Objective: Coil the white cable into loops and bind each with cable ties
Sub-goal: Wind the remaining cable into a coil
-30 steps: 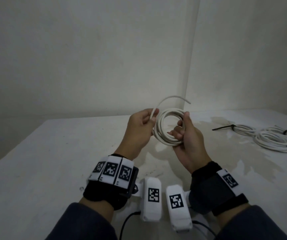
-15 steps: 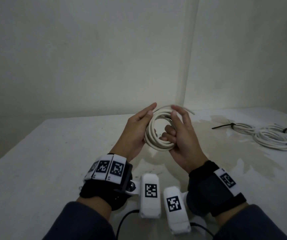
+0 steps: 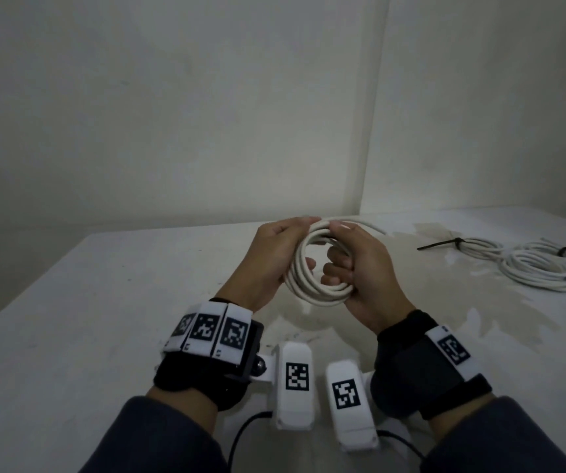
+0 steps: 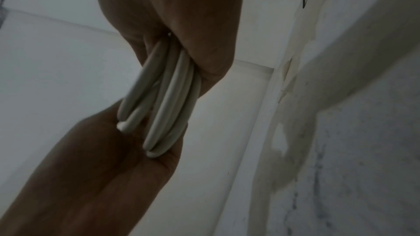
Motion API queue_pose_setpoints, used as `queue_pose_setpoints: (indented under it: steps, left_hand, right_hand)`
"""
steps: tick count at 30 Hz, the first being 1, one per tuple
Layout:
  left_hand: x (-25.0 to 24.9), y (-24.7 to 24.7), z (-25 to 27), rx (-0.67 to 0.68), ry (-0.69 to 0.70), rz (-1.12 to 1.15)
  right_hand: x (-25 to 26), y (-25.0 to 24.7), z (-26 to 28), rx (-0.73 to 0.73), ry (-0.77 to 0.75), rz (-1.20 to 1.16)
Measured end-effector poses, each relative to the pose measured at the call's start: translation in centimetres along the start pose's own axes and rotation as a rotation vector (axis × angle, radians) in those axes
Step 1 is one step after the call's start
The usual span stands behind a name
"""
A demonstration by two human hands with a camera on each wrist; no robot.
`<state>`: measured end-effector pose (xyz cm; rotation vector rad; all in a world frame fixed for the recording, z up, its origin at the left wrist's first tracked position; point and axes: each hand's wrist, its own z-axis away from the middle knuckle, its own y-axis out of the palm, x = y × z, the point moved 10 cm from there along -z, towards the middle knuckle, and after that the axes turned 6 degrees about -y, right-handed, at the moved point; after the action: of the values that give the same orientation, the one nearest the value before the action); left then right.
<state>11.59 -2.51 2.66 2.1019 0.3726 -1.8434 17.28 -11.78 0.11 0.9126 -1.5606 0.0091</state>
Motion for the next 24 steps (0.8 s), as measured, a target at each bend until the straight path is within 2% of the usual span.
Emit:
queue_pose_setpoints:
  steps: [3, 6, 10, 12, 16, 19, 21, 23, 24]
  left_hand:
    - [-1.0, 0.4, 0.4, 0.002, 0.101, -0.205]
    - [-2.0, 0.2, 0.6, -0.01, 0.173, -0.3]
    - [-3.5, -0.9, 0.7, -0.075, 0.248, -0.388]
    - [-4.3, -1.6, 0.7, -0.11, 0.291, -0.478]
    - [-4.5, -1.6, 0.8, -0.097, 0.327, -0.657]
    - [-4.0, -1.7, 0.7, -0.095, 0.316, -0.699]
    - [-3.8, -2.0, 0.5, -0.104, 0.309, -0.697]
    - [-3.9, -2.6, 0.4, -0.141, 0.3, -0.672]
    - [-4.0, -3.0, 0.3, -0.162, 0.301, -0.656]
  right_hand:
    - [0.0, 0.4, 0.3, 0.013, -0.01, 0.06]
    - [0.1, 0.9, 0.4, 0.025, -0.036, 0.083]
    - [1.7, 1.0, 0.3, 0.006, -0.185, 0.315]
    - [2.3, 0.4, 0.2, -0.012, -0.194, 0.408]
    - [3.4, -0.5, 0.0, 0.029, -0.242, 0.782]
    - [3.4, -1.0, -0.3, 0.087, -0.243, 1.139]
    - [3.9, -1.2, -0.6, 0.072, -0.302, 1.378]
    - [4.4, -1.1, -0.7, 0.041, -0.361, 1.352]
    - [4.3, -1.1, -0.8, 0.034, -0.365, 1.25]
